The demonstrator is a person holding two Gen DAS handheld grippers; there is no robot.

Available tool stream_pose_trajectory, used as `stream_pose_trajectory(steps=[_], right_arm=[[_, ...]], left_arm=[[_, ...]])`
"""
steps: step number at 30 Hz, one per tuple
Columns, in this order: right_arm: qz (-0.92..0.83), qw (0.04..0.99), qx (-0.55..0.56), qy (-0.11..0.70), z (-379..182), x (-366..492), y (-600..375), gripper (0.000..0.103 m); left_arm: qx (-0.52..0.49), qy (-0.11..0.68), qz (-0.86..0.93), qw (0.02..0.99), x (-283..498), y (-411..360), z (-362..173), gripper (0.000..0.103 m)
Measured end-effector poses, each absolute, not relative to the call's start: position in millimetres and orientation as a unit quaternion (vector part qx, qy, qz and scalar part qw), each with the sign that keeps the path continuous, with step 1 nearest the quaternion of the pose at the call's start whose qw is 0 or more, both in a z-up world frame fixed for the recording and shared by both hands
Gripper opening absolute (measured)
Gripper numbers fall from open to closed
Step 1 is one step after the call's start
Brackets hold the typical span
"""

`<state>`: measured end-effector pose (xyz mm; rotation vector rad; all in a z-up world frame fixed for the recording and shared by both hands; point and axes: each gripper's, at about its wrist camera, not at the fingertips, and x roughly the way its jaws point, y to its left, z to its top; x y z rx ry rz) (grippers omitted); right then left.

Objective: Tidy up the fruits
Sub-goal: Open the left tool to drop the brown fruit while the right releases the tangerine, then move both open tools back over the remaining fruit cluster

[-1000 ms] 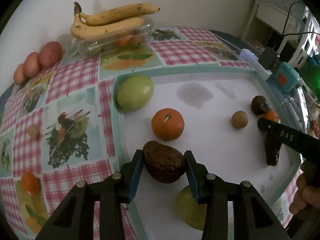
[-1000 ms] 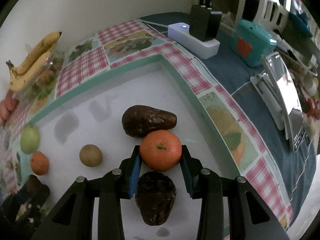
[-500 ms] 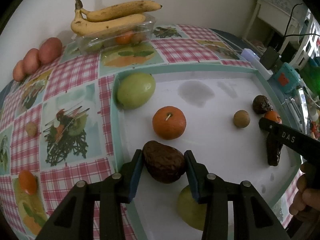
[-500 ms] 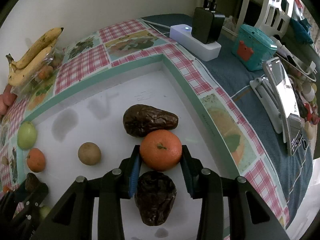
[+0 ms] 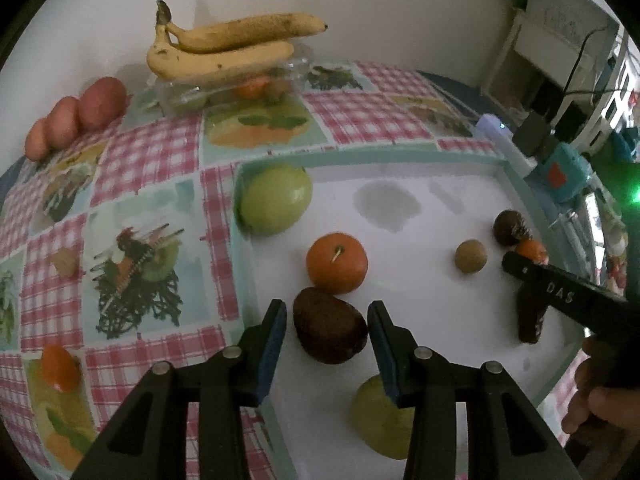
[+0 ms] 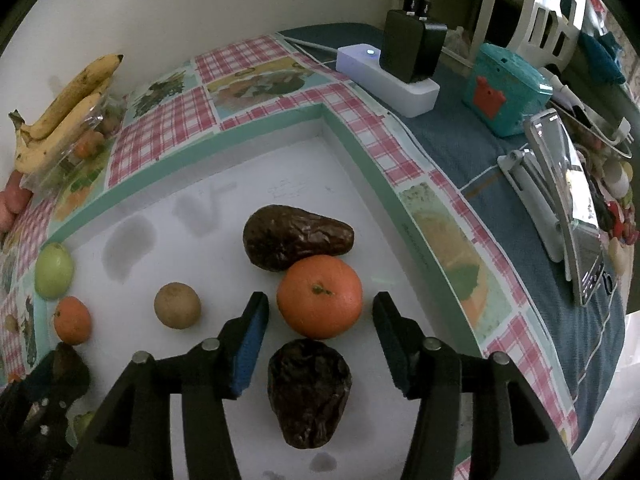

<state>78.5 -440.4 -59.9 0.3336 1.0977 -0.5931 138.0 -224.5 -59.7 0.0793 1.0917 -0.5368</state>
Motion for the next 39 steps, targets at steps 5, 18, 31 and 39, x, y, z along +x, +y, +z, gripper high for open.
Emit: stream_pose_trajectory(steps=[5,18,31,39], right_arm=[[-0.277,0.810,0.149,0.495,-45.0,77.0,-436.2,0.061],[-0.232,0.846,0.115,0.466,-11.6,84.7,-403.5,0.081],[-0.150,0.866,0.076,0.472,-15.5,106.7,-333.2,0.095],[-0.107,0.877,0.052,0.466,-12.9,117.7,-288.8,0.101]], left_arm=[[0.027,0.502,-0.253,0.827,138.4,-219.3,-41.9,0.048],[-0.068,0.510,-0.089,0.853,170.2,-111.8,-17.7,0.079],[-0.110,0.515,0.042,0.849,171.8,5.8,-33.0,0.103],[-0.138,0.498,0.067,0.854,170.1,49.9,-21.7,0.103]])
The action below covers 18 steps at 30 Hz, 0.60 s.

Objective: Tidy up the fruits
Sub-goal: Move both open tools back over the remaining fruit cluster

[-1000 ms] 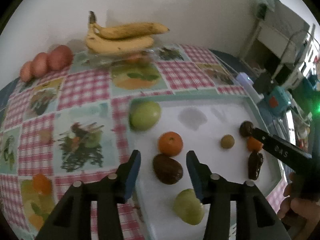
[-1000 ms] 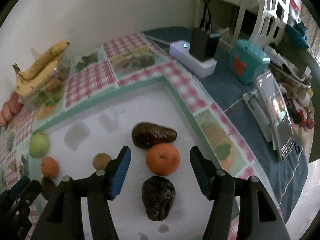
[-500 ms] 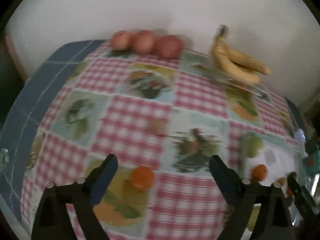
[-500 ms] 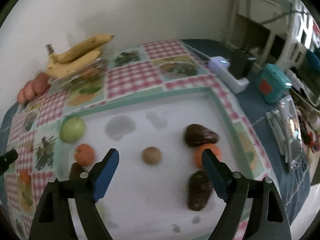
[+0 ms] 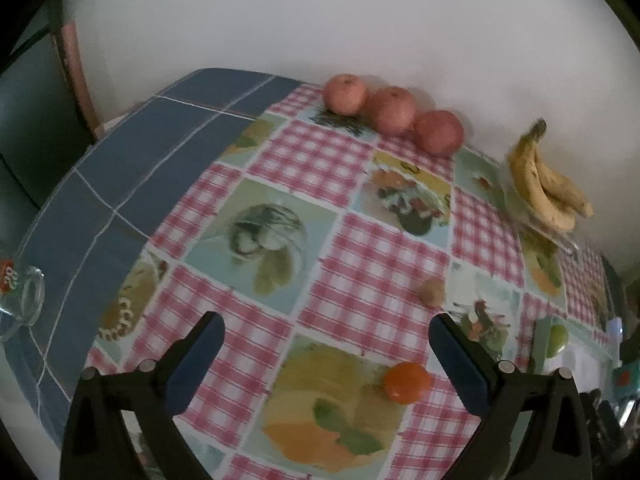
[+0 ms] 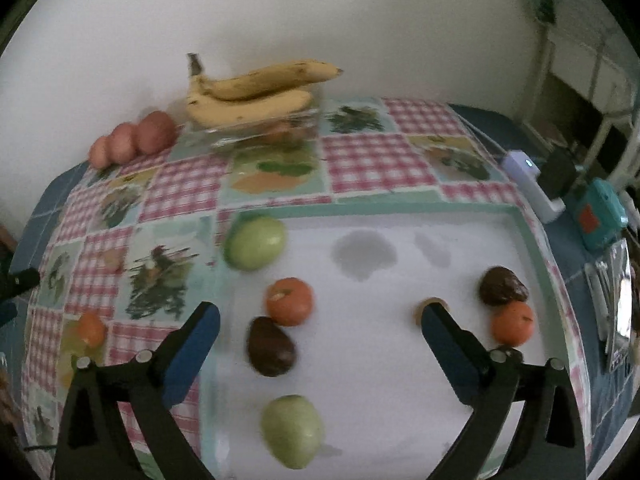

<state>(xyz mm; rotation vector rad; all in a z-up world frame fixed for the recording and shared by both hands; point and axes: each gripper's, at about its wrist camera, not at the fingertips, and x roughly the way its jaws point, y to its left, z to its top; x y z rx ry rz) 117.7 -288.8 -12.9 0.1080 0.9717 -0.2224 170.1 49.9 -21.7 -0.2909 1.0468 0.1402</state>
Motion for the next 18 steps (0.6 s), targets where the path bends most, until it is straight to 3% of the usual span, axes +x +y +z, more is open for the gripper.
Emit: stream_pose_trajectory(steps=[18], right_arm=[[0.002,0.880,0.032,0.474,-3.5,152.3,-187.4,0.101]], left_arm=[[-0.178,0.485,0.100,0.850,175.9,107.5,-27.9,0.103]])
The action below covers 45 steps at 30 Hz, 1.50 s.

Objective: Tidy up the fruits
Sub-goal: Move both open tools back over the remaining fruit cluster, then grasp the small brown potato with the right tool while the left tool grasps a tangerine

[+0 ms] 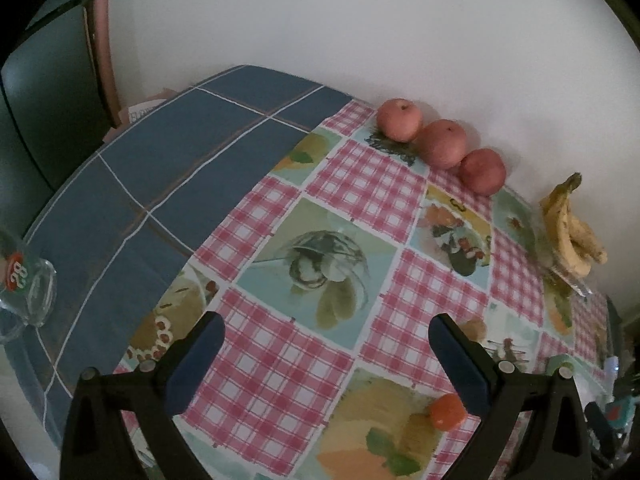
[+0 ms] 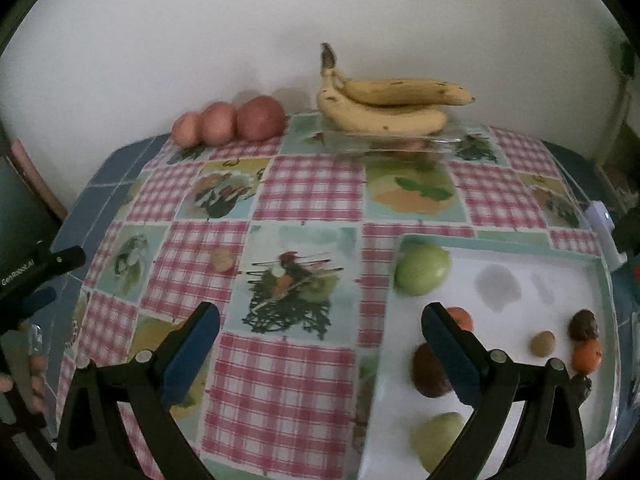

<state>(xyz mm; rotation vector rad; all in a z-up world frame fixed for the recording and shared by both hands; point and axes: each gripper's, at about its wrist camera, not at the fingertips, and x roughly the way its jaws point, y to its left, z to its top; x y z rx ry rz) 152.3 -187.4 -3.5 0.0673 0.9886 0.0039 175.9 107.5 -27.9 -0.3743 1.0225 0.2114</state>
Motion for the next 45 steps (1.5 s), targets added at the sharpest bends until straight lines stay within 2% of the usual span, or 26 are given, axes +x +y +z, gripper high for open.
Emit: stream_pose_trajectory(steps=[13,15,19,21,25,29,34,41,45], right_arm=[[0.034,0.855,0.059,0.513,-36.5,208.8,-153.4,0.099],[0.039,0.849,0.065,0.523,-43.9,218.5,-149.0,0.089],[0.046,0.834,0.088,0.543,-61.3,236.2,-142.9,0.080],[0.049,0.829,0.092,0.549,-67.7,242.1,-138.7,0.069],[0.061,0.826,0.099,0.551,-73.9,249.6,-130.2,0.068],[0.067,0.825,0.072,0.557,-79.5,256.1,-113.6,0.059],[0.054,0.825,0.024,0.562,-86.5,265.2,-97.4,0.053],[0.036,0.826,-0.031,0.562,-90.4,265.4,-88.1,0.032],[0.039,0.822,-0.022,0.568,-90.0,257.3,-93.2,0.031]], left_arm=[[-0.173,0.505,0.162,0.830,195.3,130.1,-70.5,0.103],[-0.182,0.507,0.161,0.827,197.5,134.1,-76.1,0.103],[-0.196,0.511,0.162,0.821,200.6,141.4,-83.6,0.103],[-0.203,0.512,0.163,0.818,201.7,144.4,-86.4,0.103],[-0.213,0.515,0.162,0.814,204.8,147.8,-90.7,0.103],[-0.210,0.520,0.156,0.813,209.2,143.2,-94.1,0.103],[-0.201,0.528,0.148,0.812,215.1,137.0,-98.4,0.103],[-0.195,0.531,0.139,0.813,215.5,135.0,-95.6,0.103],[-0.195,0.537,0.120,0.812,215.4,125.9,-92.3,0.103]])
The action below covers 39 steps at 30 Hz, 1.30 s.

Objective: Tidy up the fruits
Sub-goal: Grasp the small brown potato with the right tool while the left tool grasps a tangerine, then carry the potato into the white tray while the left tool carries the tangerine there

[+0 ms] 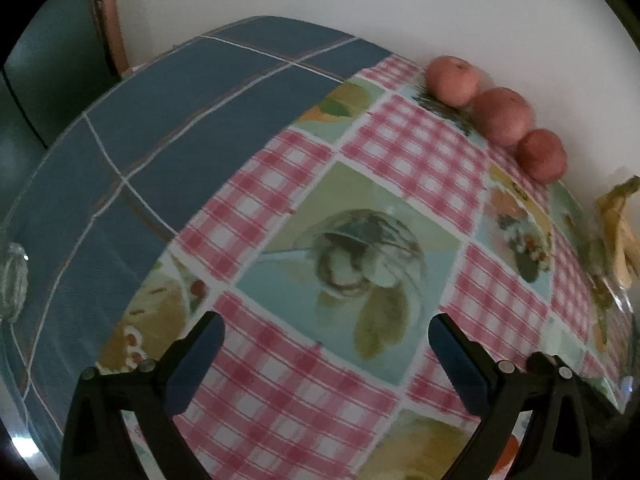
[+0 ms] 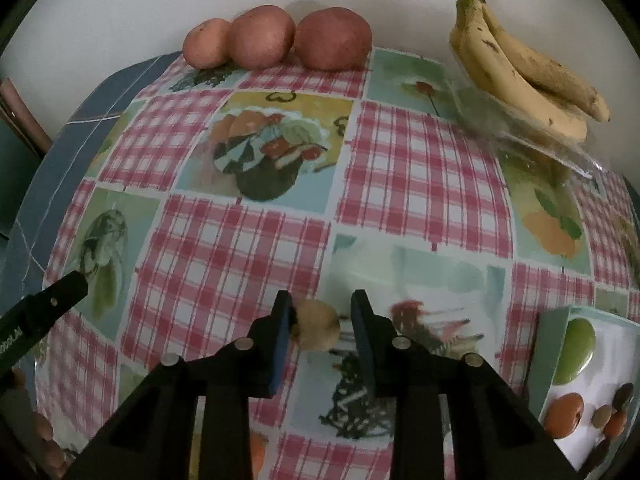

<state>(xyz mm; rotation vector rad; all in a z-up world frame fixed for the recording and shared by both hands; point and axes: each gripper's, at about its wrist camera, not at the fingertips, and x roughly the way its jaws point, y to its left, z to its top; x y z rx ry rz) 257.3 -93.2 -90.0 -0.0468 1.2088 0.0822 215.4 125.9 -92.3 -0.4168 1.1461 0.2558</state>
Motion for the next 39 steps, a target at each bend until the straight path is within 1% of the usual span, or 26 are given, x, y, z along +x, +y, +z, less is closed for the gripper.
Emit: stream_pose_trajectory(steps=[4,6,11,15,21,28,30,31,32,34,36,39], right_arm=[[0.039,0.822,-0.019,0.568,-89.3,248.9,-98.0,0.032],[0.040,0.824,-0.019,0.565,-88.2,246.4,-101.6,0.028],[0.046,0.825,-0.001,0.563,-86.1,245.3,-110.8,0.028],[0.037,0.824,-0.018,0.565,-85.5,243.6,-114.0,0.028],[0.019,0.825,-0.014,0.564,-84.1,225.9,-142.9,0.028],[0.003,0.835,0.026,0.549,-73.9,195.5,-176.4,0.028],[0.002,0.844,0.044,0.534,-65.0,181.4,-184.7,0.028],[0.002,0.849,0.052,0.526,-61.1,175.4,-188.0,0.028],[0.002,0.854,0.061,0.517,-56.1,167.2,-191.8,0.028],[-0.005,0.857,0.046,0.514,-47.8,159.1,-193.1,0.028],[-0.019,0.866,0.036,0.498,-33.0,151.6,-198.9,0.028],[-0.023,0.876,0.068,0.477,-11.1,138.7,-216.6,0.028]], left_arm=[[-0.194,0.538,0.093,0.815,214.7,111.2,-85.5,0.103],[-0.191,0.539,0.084,0.816,213.7,104.9,-82.9,0.103],[-0.182,0.547,0.065,0.814,209.1,88.7,-82.2,0.103],[-0.180,0.560,0.049,0.807,205.8,78.0,-88.5,0.103],[-0.171,0.564,0.031,0.807,200.7,62.9,-87.8,0.103],[-0.183,0.566,-0.002,0.804,194.8,47.0,-83.8,0.101],[-0.175,0.567,-0.012,0.805,194.6,39.3,-82.7,0.095],[-0.171,0.568,-0.019,0.805,194.2,35.0,-83.0,0.088],[-0.170,0.571,-0.025,0.803,194.3,31.3,-84.3,0.085],[-0.172,0.578,-0.041,0.797,193.4,24.0,-87.4,0.083],[-0.171,0.581,-0.051,0.794,193.2,17.2,-88.8,0.078],[-0.150,0.585,-0.060,0.795,191.0,5.3,-88.2,0.069]])
